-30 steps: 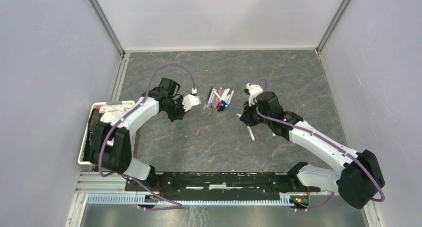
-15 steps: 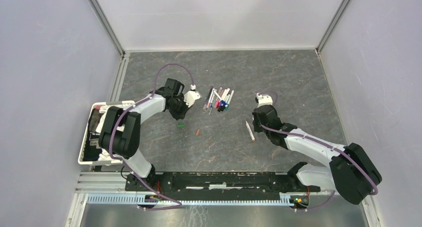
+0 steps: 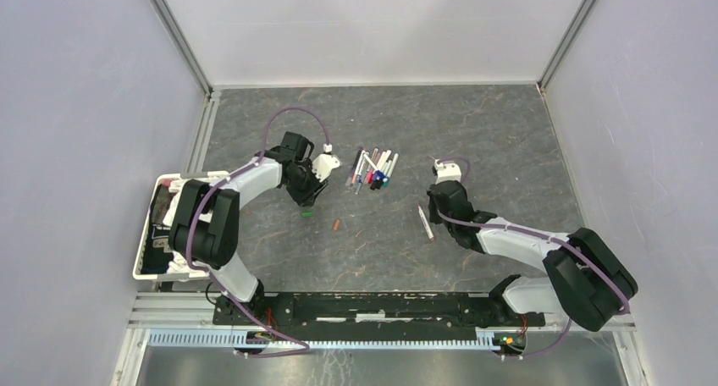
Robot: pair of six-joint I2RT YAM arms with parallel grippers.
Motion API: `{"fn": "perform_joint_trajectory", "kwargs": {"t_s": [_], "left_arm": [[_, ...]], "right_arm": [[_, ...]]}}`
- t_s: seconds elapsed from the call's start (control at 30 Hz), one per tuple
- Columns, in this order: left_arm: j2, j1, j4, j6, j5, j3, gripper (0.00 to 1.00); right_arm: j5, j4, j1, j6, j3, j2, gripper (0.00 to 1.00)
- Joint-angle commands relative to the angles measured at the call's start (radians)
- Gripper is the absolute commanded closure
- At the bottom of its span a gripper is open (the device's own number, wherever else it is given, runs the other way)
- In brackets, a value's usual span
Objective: Open the pen caps
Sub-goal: Place the pen cap at the center of the board, then place the pen at the center of the board.
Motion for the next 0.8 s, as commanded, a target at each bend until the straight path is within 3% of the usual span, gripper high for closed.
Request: {"fn": "perform_joint_trajectory", "kwargs": {"t_s": [0.0, 0.07, 0.23, 0.3, 0.37, 0.4, 0.57, 0.63, 0.77], "left_arm": [[-0.055, 0.009, -0.078, -0.036, 0.065, 0.111, 0.57], [-0.065, 0.014, -0.128, -0.034, 0.096, 0.168, 0.57], [-0.094, 0.027, -0.233, -0.047, 0.111, 0.328, 0.49], [-0.120, 0.038, -0.239, -0.060, 0.112, 0.370, 0.31], [-0.150, 0.049, -0.234, -0.078, 0.106, 0.401, 0.04], [-0.165, 0.053, -0.229, -0.085, 0.093, 0.412, 0.01], [-0.226, 0.094, -0.191, -0.109, 0.043, 0.444, 0.00], [-0.247, 0.132, -0.153, -0.139, 0.030, 0.440, 0.00], [-0.256, 0.191, -0.055, -0.246, -0.093, 0.423, 0.00]], "right_arm": [[0.042, 0.049, 0.000, 0.003, -0.046, 0.010, 0.92], [0.042, 0.050, 0.000, 0.008, -0.058, 0.011, 0.83], [0.016, 0.035, -0.001, 0.030, -0.060, 0.006, 0.74], [0.013, 0.023, -0.001, 0.034, -0.056, 0.001, 0.73], [0.013, 0.007, -0.001, 0.035, -0.047, -0.007, 0.71], [0.012, -0.003, -0.001, 0.038, -0.042, -0.011, 0.70], [0.017, -0.077, -0.004, 0.046, 0.009, -0.057, 0.69], [0.011, -0.106, -0.017, 0.050, 0.030, -0.084, 0.64], [-0.026, -0.160, -0.064, 0.052, 0.063, -0.121, 0.58]]}}
